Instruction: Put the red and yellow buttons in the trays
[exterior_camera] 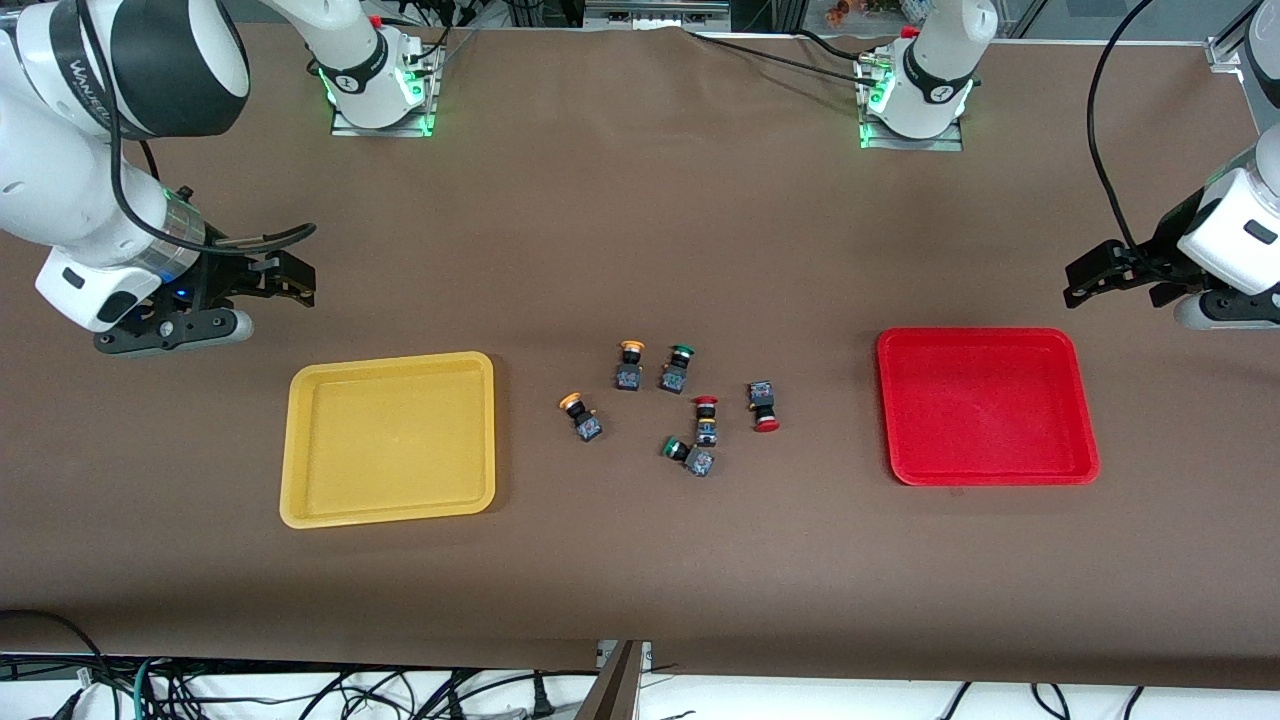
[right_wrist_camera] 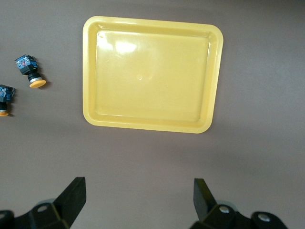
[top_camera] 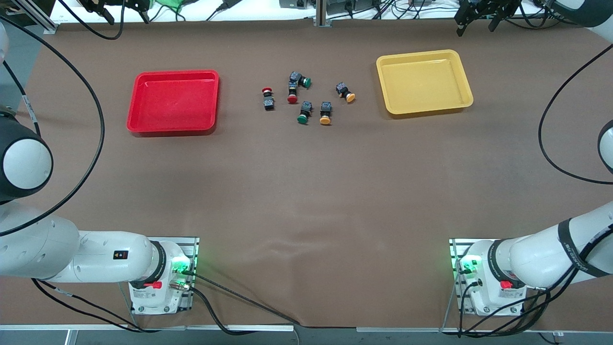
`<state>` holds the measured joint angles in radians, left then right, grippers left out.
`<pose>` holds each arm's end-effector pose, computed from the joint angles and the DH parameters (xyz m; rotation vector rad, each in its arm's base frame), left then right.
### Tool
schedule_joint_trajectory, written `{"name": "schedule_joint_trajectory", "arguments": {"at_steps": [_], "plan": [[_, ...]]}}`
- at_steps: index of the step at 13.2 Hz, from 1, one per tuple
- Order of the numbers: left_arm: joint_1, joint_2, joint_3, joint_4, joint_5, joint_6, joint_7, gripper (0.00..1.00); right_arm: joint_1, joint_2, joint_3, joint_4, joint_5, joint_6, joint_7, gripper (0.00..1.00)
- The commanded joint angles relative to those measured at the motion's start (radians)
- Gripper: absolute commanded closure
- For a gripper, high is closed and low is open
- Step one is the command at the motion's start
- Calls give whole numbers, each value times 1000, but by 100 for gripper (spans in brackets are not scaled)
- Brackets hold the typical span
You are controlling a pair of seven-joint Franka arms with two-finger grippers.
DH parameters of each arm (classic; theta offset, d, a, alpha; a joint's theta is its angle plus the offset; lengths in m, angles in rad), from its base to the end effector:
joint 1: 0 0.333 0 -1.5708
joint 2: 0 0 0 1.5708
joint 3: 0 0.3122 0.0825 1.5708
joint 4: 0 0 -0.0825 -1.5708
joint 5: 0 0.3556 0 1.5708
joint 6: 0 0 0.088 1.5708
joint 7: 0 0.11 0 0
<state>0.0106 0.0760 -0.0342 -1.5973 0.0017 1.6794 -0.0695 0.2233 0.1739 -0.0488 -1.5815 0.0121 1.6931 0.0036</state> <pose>0.5567 -0.0123 0.5743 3.1396 0.0720 0.0096 0.5715 0.1041 0.5269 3.1268 0.2657 -0.0976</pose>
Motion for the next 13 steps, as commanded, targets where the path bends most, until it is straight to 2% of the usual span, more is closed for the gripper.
{"name": "schedule_joint_trajectory", "arguments": {"at_steps": [1,3,5,7,10,11,13], "plan": [[6,21,-7,30,9,-32,22,0,-4,1,7,1,8,-3,-5,0],[6,21,-7,30,9,-33,22,0,20,22,9,1,9,-9,-5,0],[6,21,-7,30,9,-33,20,0,94,109,9,29,15,17,-5,0],[6,24,-7,30,9,-35,20,0,172,269,10,118,57,129,4,0],[-11,71,-13,22,3,-92,26,0,275,523,9,288,60,348,-2,0],[-38,117,-15,19,-12,-93,27,0,290,597,10,323,61,428,3,0],[-107,198,-13,27,-6,-46,8,0,330,685,10,328,63,598,1,0]]}}
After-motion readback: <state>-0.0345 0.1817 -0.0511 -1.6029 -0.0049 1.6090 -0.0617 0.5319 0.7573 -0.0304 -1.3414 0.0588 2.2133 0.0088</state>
